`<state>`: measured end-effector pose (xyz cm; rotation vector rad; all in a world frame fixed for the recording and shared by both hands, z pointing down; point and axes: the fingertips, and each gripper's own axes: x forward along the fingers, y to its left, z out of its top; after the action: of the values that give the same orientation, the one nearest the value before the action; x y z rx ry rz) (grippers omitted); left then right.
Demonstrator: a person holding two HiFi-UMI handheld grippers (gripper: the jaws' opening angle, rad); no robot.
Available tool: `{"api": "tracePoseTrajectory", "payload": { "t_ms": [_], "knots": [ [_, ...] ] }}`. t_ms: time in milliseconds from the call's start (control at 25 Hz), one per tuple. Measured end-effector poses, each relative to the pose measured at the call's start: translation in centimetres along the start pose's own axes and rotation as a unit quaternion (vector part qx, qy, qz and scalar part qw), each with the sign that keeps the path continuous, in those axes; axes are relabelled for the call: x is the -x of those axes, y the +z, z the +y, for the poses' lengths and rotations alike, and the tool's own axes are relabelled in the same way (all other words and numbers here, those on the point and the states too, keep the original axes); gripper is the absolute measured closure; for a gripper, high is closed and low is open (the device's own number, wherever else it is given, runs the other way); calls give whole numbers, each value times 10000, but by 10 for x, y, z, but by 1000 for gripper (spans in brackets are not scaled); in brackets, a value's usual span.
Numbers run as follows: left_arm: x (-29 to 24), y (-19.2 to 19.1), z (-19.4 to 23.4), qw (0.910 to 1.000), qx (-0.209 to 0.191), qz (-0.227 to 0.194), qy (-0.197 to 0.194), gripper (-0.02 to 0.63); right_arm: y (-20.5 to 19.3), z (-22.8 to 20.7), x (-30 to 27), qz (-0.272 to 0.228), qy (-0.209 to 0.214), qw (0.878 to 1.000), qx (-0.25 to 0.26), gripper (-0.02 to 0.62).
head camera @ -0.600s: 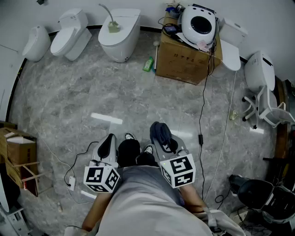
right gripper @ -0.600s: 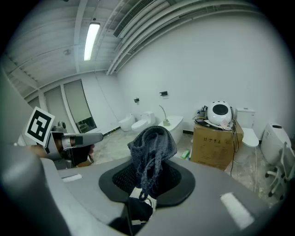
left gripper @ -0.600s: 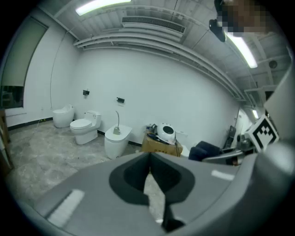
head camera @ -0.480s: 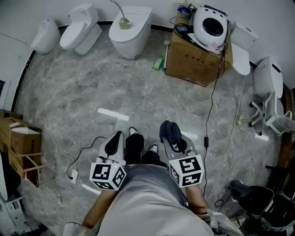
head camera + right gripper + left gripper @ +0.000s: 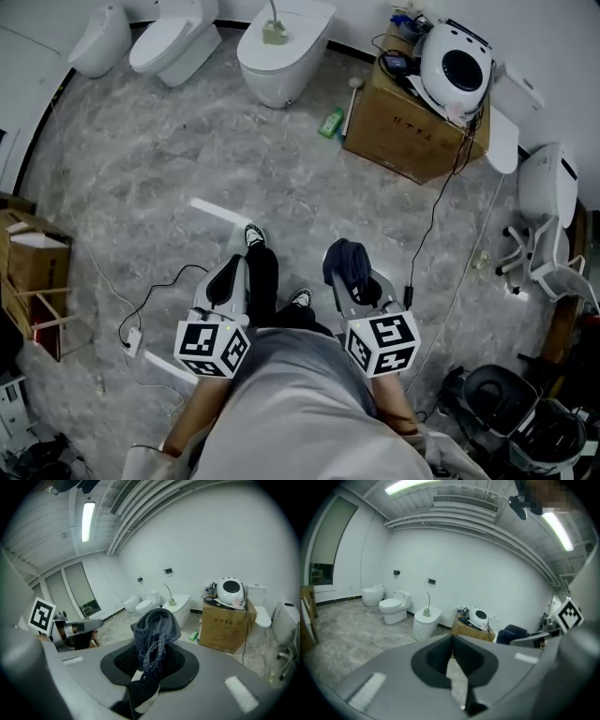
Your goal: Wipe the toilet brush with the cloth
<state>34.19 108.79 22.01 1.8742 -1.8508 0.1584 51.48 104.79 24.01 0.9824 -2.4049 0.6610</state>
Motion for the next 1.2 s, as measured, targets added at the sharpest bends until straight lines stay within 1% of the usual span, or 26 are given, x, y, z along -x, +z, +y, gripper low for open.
{"api": "tracePoseTrajectory", "payload": {
  "t_ms": [120, 240, 360, 480, 680, 800, 880, 920, 1000, 1120, 1200],
  "knots": [
    [-21, 13, 23, 9998, 150, -70, 68, 606, 20, 3, -26, 28, 148, 9999, -14, 503],
    [-44, 31, 42, 9995, 257, -161, 95, 606, 44, 2, -54, 96, 159, 9995, 244, 500],
    [-68, 53, 59, 9993, 271, -232, 97, 606, 72, 0, -82, 26, 199, 9990, 408, 499],
    [-94, 77, 78, 9996, 161, -221, 76, 606, 99, -3, -114, 49, 183, 9994, 304, 500],
    [-135, 112, 116, 9999, 4, -99, -34, 606, 133, 3, -173, 329, 131, 9990, 277, 499],
    [-161, 133, 139, 9997, -233, 49, -88, 606, 152, 3, -208, 573, -21, 9979, 310, 499],
    [-178, 143, 153, 9992, -295, 148, -207, 606, 165, 2, -229, 665, -105, 9973, 291, 499],
    [-185, 148, 161, 9990, -310, 178, -274, 606, 172, 5, -239, 671, -97, 9973, 288, 499],
    [-197, 159, 177, 9986, -337, 178, -363, 606, 190, 15, -258, 588, 69, 9976, 358, 499],
    [-213, 178, 202, 9985, -379, 130, -362, 606, 220, 36, -284, 305, 398, 9963, 704, 500],
    [-222, 189, 216, 9985, -354, 95, -398, 606, 233, 42, -299, 246, 398, 9950, 882, 500]
  ]
}}
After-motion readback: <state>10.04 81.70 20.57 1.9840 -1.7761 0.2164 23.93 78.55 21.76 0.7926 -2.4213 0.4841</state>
